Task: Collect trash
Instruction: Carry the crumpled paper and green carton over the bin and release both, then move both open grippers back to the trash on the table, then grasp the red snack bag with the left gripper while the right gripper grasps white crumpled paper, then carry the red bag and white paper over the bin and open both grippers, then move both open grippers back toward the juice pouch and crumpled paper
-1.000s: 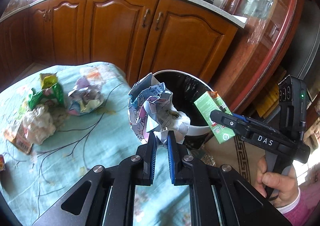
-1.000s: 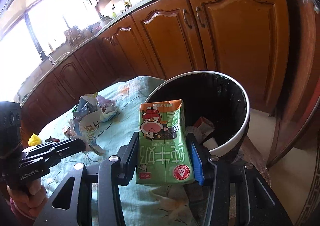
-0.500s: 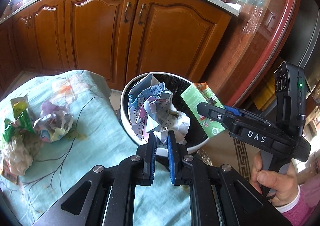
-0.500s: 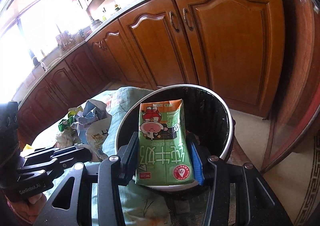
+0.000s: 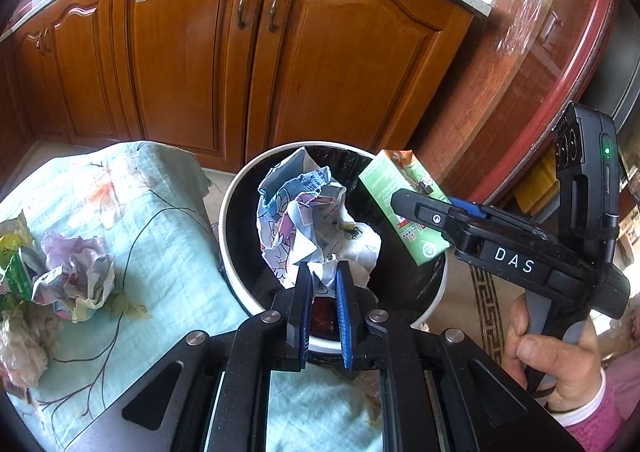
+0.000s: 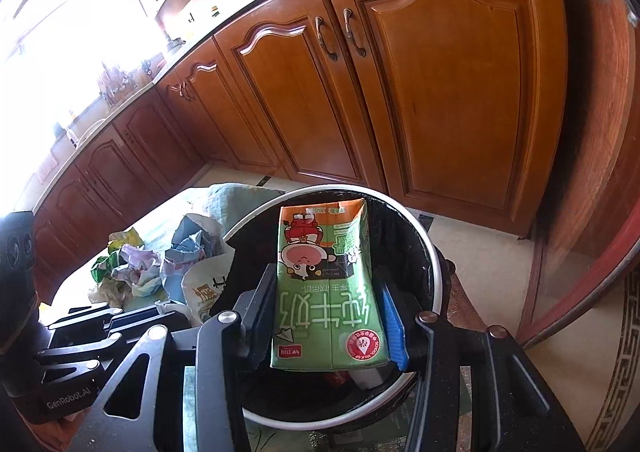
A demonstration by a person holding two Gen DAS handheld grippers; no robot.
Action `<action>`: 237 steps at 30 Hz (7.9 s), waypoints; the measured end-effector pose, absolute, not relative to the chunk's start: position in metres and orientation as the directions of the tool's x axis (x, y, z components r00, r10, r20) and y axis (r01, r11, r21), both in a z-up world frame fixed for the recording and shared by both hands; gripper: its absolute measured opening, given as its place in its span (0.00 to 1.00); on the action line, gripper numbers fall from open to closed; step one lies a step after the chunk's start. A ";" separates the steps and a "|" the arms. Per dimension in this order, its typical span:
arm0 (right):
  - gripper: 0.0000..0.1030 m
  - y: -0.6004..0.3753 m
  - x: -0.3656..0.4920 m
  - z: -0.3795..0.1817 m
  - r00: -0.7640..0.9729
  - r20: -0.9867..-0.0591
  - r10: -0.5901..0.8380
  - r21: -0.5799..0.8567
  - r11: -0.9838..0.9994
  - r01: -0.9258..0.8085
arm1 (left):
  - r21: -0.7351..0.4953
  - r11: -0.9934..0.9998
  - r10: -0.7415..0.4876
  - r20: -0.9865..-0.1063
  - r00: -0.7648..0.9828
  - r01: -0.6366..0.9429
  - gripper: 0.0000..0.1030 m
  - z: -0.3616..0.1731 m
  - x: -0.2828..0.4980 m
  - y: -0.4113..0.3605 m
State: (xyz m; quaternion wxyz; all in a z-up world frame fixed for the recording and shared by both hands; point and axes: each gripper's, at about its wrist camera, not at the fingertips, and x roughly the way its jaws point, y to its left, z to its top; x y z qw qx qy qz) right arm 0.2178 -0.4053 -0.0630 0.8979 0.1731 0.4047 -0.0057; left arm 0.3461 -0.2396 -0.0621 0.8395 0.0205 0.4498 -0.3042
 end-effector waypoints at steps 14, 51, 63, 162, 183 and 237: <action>0.74 -0.407 0.199 -0.067 0.703 -0.692 0.163 0.390 0.904 0.174 | -0.273 0.852 -0.487 -0.725 0.487 0.446 0.49 -0.063 0.317 -0.209; 0.83 -0.213 0.184 -0.072 0.608 -0.672 0.424 0.452 0.884 -0.118 | -0.318 0.948 -0.230 -0.700 0.676 -0.007 0.52 -0.053 0.179 0.032; 0.82 -0.139 0.226 -0.073 0.549 -0.673 0.495 0.442 0.865 -0.239 | -0.286 0.949 -0.106 -0.687 0.719 -0.134 0.52 -0.038 0.168 0.095; 0.26 -0.407 0.185 -0.046 0.720 -0.679 0.141 0.343 0.929 0.141 | -0.188 0.868 -0.438 -0.726 0.530 0.459 0.00 -0.048 0.310 -0.217; 0.72 -0.418 0.188 -0.064 0.700 -0.689 0.185 0.403 0.902 0.158 | -0.264 0.881 -0.445 -0.744 0.498 0.392 0.38 -0.067 0.327 -0.220; 0.91 -0.212 0.231 -0.067 0.617 -0.660 0.428 0.452 0.883 -0.128 | -0.333 0.939 -0.196 -0.722 0.664 -0.084 0.64 -0.057 0.243 0.061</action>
